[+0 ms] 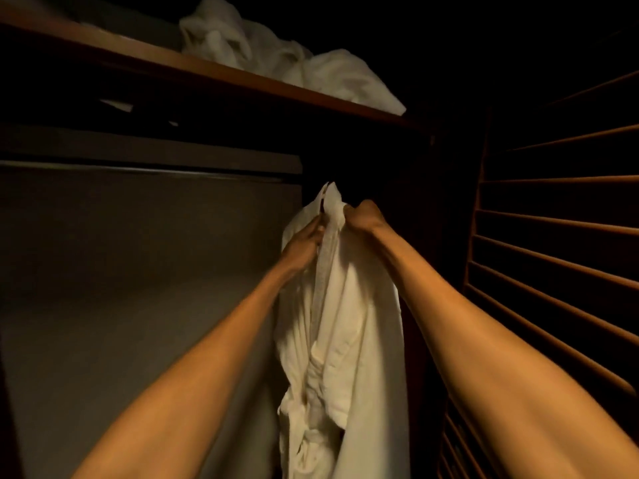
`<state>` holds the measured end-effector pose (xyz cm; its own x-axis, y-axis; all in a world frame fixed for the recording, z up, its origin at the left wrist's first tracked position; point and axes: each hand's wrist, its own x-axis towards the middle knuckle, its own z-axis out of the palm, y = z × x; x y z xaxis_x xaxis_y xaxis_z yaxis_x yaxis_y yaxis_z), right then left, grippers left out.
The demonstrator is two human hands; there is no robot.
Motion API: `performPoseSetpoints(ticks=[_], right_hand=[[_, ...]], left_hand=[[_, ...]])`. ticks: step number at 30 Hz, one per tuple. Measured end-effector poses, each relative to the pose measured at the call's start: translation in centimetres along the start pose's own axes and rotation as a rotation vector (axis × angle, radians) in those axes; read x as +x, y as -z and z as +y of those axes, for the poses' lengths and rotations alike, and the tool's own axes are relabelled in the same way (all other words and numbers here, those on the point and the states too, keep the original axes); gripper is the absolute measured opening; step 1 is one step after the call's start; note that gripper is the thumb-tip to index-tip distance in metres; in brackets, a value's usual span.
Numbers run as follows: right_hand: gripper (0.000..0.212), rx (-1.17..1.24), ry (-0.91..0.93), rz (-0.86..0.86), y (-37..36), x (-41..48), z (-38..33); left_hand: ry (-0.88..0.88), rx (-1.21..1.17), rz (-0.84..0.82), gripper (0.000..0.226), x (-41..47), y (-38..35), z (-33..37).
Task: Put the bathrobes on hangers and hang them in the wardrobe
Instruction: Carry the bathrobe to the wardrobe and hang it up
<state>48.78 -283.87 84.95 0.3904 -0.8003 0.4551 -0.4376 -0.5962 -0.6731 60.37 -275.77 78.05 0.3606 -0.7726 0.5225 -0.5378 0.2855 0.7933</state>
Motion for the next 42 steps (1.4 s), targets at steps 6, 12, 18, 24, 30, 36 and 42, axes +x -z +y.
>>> performPoseSetpoints(ticks=[6,12,18,24,30,36,42], right_hand=[[0.044,-0.012,0.061,0.025,-3.1,6.8,0.0],[0.05,0.009,-0.002,0.053,-5.3,10.2,2.1],[0.055,0.026,-0.026,0.03,-6.5,11.3,3.4],[0.055,0.016,-0.038,-0.012,-7.5,11.6,3.3],[0.052,0.064,-0.044,-0.004,-7.1,11.6,3.5],[0.038,-0.007,-0.089,-0.009,-5.5,11.6,4.9],[0.051,0.045,-0.078,-0.014,-5.4,12.3,5.4]], left_hand=[[0.002,0.009,0.024,0.046,6.1,1.2,-3.6],[0.017,0.014,-0.04,0.046,9.6,0.6,-5.6],[0.044,-0.004,-0.064,0.052,10.7,-0.2,-6.2],[0.082,0.046,-0.071,0.058,11.5,-0.2,-6.9],[0.076,0.054,-0.072,0.045,12.2,-0.2,-7.4],[0.099,0.076,-0.086,0.044,12.4,-1.5,-6.9],[0.117,0.065,-0.119,0.042,12.6,-2.4,-6.4]])
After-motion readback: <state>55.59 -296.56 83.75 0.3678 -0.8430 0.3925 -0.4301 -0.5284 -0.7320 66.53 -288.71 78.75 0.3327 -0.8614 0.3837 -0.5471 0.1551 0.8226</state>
